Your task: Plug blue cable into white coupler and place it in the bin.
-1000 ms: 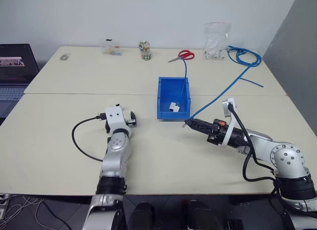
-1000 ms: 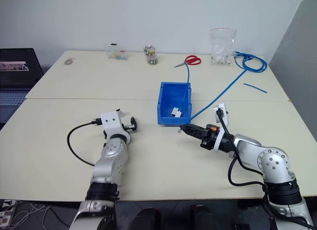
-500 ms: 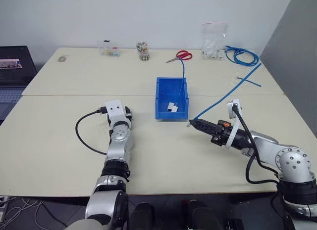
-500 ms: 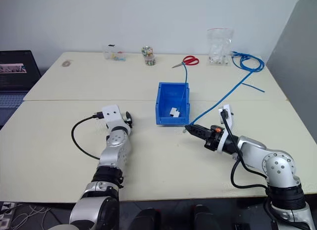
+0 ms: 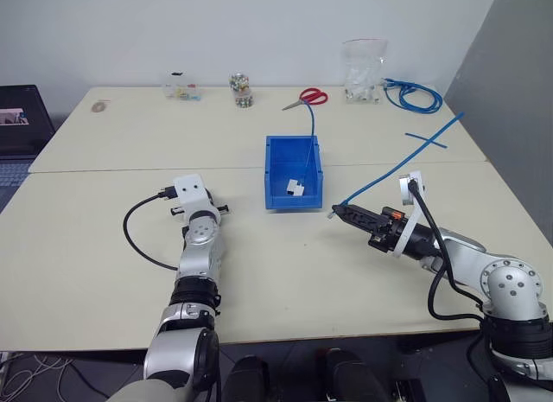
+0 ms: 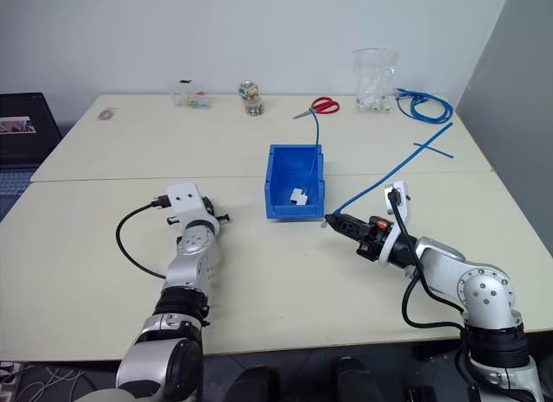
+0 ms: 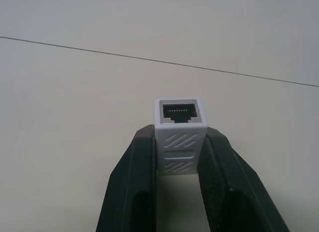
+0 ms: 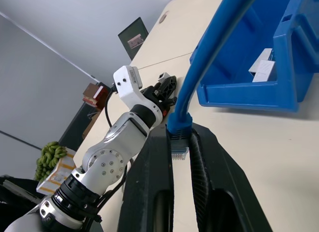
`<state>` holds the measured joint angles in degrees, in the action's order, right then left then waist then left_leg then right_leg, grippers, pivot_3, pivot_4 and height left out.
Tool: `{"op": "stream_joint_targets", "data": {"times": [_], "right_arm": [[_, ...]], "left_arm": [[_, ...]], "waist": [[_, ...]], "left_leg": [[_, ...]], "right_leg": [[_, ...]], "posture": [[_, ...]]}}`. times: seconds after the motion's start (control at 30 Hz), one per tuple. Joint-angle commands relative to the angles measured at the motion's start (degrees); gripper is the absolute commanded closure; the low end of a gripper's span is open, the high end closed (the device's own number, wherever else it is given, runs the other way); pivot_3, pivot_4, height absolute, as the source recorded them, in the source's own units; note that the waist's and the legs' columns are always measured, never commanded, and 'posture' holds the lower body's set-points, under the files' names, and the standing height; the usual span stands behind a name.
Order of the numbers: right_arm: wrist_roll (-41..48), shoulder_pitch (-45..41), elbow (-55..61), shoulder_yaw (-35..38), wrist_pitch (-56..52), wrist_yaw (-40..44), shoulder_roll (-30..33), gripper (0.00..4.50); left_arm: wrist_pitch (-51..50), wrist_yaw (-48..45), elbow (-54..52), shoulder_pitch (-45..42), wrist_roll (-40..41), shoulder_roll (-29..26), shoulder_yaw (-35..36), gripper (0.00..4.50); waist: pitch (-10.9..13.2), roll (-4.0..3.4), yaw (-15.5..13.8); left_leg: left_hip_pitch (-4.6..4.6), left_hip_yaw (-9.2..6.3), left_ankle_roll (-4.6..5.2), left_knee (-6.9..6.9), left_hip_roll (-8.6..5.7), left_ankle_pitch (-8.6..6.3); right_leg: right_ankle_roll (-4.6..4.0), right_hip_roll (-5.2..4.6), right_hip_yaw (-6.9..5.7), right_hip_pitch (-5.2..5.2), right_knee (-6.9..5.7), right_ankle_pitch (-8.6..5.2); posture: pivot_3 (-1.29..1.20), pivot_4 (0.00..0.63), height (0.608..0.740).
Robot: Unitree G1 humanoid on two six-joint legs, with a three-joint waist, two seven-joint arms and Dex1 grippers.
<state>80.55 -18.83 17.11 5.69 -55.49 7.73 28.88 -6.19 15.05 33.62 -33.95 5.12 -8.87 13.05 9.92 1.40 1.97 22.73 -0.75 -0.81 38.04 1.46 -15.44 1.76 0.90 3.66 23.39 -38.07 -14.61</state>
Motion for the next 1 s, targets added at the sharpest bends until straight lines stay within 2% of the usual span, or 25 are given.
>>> {"op": "stream_joint_targets", "data": {"times": [0.03,0.07,0.1,0.2,0.23,0.33,0.43,0.7,0.8,1.0], "right_arm": [[-0.3,-1.3,1.8,1.0,-0.2,1.4,0.5,4.33],[-0.4,-1.3,2.1,1.1,-0.4,1.6,0.7,4.33],[0.1,-1.5,2.3,1.4,-0.6,1.6,1.0,4.33],[0.8,-3.0,2.7,1.7,-1.5,2.4,2.3,4.33],[0.6,-3.8,2.6,1.5,-1.9,2.9,2.8,4.33],[-2.2,-5.9,2.9,-0.8,-2.7,6.3,4.3,4.33],[-9.7,-7.1,4.2,-5.7,-1.7,11.3,5.9,4.33],[-30.6,-5.8,6.8,-18.9,6.8,27.8,11.5,4.33],[-37.4,-5.3,5.8,-22.5,10.8,30.5,11.1,4.33],[-43.8,-5.8,3.4,-23.8,14.0,32.6,7.4,4.33]], "left_arm": [[-5.7,-12.0,-10.8,6.1,3.2,-3.8,-2.0,3.71],[-7.3,-15.7,-14.1,7.8,4.2,-4.9,-2.7,3.71],[-8.6,-23.2,-20.5,11.9,6.2,-7.9,-4.9,3.71],[-13.5,-49.3,-42.0,26.2,15.4,-20.6,-13.4,3.71],[-15.4,-55.0,-46.5,28.4,18.4,-23.5,-15.3,3.71],[-14.6,-66.5,-49.9,28.6,19.2,-28.2,-22.2,3.71],[-8.9,-72.5,-40.4,22.2,13.9,-25.1,-29.1,3.71],[7.4,-82.4,-16.7,9.6,6.5,-17.3,-34.7,3.71],[11.3,-84.8,-12.3,8.2,5.5,-16.2,-34.6,3.71],[13.2,-86.8,-10.3,7.9,5.7,-14.8,-33.8,3.71]], "waist": [[0.0,0.0,0.1],[0.0,0.0,0.3],[0.0,0.0,0.4],[0.0,0.04,0.7],[0.1,0.05,0.6],[0.2,-0.16,-0.2],[0.2,-0.23,-1.0],[0.2,-0.2,-0.3],[0.2,-0.2,-0.3],[0.2,-0.18,-0.3]], "left_leg": [[0.0,0.03,0.0,-0.02,0.02,0.0],[0.01,0.05,-0.01,-0.05,0.02,0.0],[0.03,0.1,-0.01,-0.08,0.05,0.0],[0.16,0.14,-0.05,-0.11,0.07,-0.01],[0.18,0.17,-0.09,-0.14,0.09,-0.03],[0.23,0.15,-0.21,-0.14,0.02,-0.1],[0.22,0.05,-0.16,-0.07,-0.08,-0.08],[0.17,0.13,-0.01,-0.01,-0.05,0.0],[0.18,0.13,0.0,-0.02,-0.03,-0.01],[0.17,0.11,0.0,0.06,-0.05,-0.01]], "right_leg": [[0.0,0.01,0.02,0.02,0.01,0.0],[0.0,0.01,0.04,0.05,0.02,0.0],[-0.01,0.01,0.07,0.1,0.02,0.0],[-0.12,-0.03,0.12,0.25,0.0,0.0],[-0.21,-0.12,0.17,0.29,0.02,0.03],[-0.54,-0.36,0.2,0.32,0.07,0.0],[-0.3,-0.23,0.05,0.21,0.13,-0.19],[-0.11,-0.05,-0.01,0.18,0.14,-0.04],[-0.13,-0.03,-0.01,0.19,0.17,-0.06],[-0.1,-0.06,0.0,0.16,0.11,-0.04]], "posture": [[0.0,0.15,0.74],[0.0,0.15,0.74],[0.0,0.15,0.74],[0.0,0.15,0.74],[0.0,0.15,0.74],[0.0,0.15,0.74],[0.0,0.15,0.74],[0.0,0.15,0.74],[0.0,0.15,0.74],[0.0,0.15,0.74]]}}
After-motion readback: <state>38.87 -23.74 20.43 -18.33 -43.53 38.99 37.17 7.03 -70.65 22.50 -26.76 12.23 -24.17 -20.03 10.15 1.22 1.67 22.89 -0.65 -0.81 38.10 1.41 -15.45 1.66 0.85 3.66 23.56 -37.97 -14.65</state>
